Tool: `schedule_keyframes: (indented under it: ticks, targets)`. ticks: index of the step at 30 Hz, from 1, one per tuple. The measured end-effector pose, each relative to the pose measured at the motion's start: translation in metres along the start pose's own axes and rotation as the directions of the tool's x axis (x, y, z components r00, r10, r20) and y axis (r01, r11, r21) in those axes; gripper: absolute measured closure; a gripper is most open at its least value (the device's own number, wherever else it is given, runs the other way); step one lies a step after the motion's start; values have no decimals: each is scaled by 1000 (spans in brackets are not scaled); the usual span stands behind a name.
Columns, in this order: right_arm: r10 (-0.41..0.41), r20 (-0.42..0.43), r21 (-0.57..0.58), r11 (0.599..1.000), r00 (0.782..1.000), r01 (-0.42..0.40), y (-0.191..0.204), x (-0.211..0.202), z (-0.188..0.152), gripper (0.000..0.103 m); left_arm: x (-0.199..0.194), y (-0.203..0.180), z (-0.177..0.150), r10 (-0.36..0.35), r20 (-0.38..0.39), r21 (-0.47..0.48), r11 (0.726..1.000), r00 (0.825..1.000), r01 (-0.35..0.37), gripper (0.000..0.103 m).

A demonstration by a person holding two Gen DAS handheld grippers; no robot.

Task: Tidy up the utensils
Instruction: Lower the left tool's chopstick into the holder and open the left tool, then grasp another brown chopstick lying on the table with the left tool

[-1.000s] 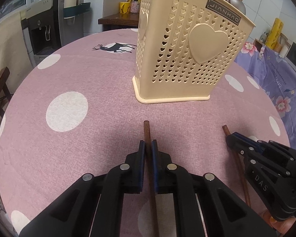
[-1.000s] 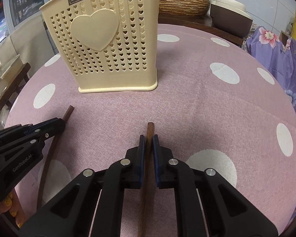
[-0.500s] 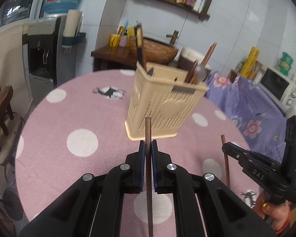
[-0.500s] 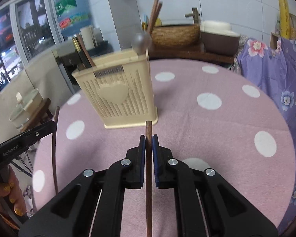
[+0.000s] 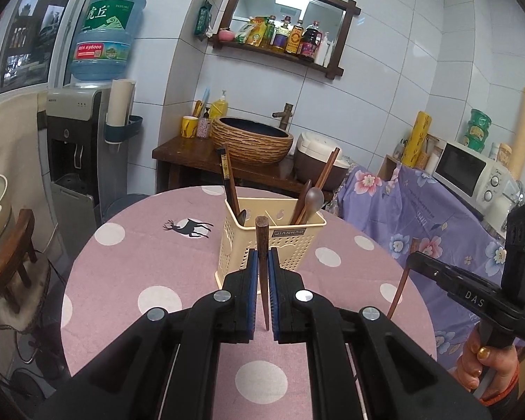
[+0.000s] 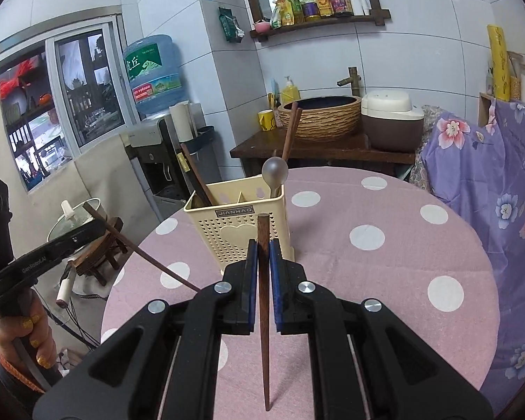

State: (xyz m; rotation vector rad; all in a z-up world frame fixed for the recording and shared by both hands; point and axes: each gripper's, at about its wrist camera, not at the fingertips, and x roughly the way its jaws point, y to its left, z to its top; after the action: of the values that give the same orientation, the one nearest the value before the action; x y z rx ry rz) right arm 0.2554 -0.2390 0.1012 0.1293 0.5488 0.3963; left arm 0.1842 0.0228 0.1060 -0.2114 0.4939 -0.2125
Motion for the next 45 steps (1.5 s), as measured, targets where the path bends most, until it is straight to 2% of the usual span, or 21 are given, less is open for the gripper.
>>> schedule_keyframes:
  ticks: [6,8,16,20,21,23,24,25,26,27,30,34,39,42,43,45]
  targets:
    - [-5,2,-5,1000,1000,5,2,-2,2,95,-4,4,1,-1,12,-2,1000,1000,1,96]
    - [-2,8,-6,1000,1000,2,2,-4,5,95,-4,6,2,-5,11,-2,1000,1000,5,101]
    - [-4,11,-16,1000,1000,4,4,-1,11,95,-4,12,4,-9,9,-4,1000,1000,10,101]
    - [-1,12,-11,1000,1000,2,3,-1,11,95,7,27,0,40,-29,-21,999,999,-40,101]
    - [0,13,-12,1000,1000,0,4,-2,10,95,13,31,-3,70,-44,-18,997,997,-71,99]
    - [0,19,-11,1000,1000,0,4,-4,10,95,24,42,-9,119,-76,-26,992,990,-121,81]
    - [0,24,-12,1000,1000,0,4,-6,10,95,30,47,-13,140,-98,-32,989,985,-144,61]
    - [1,31,-13,1000,1000,-1,5,-8,11,95,36,52,-16,164,-113,-30,985,980,-169,53]
    - [3,35,-15,1000,999,-2,6,-9,11,95,40,55,-20,193,-120,-21,980,974,-197,53]
    - [5,36,-19,1000,999,-4,7,-10,10,95,48,59,-26,244,-138,0,969,960,-247,53]
    - [5,44,-24,1000,999,-4,9,-14,9,95,65,76,-42,321,-195,20,946,927,-323,53]
    - [7,65,-33,999,998,-5,11,-20,8,95,85,106,-63,375,-303,-8,918,876,-396,54]
    - [11,82,-48,999,997,-7,18,-22,6,95,105,113,-79,384,-357,-24,908,852,-419,59]
    - [19,77,-46,999,997,-15,19,-21,3,95,122,117,-88,387,-401,-33,900,830,-436,74]
    - [21,75,-45,999,997,-18,19,-21,3,95,123,115,-88,400,-387,-27,896,831,-444,78]
    - [22,73,-42,999,997,-19,18,-21,1,95,129,113,-86,423,-381,-4,888,822,-459,81]
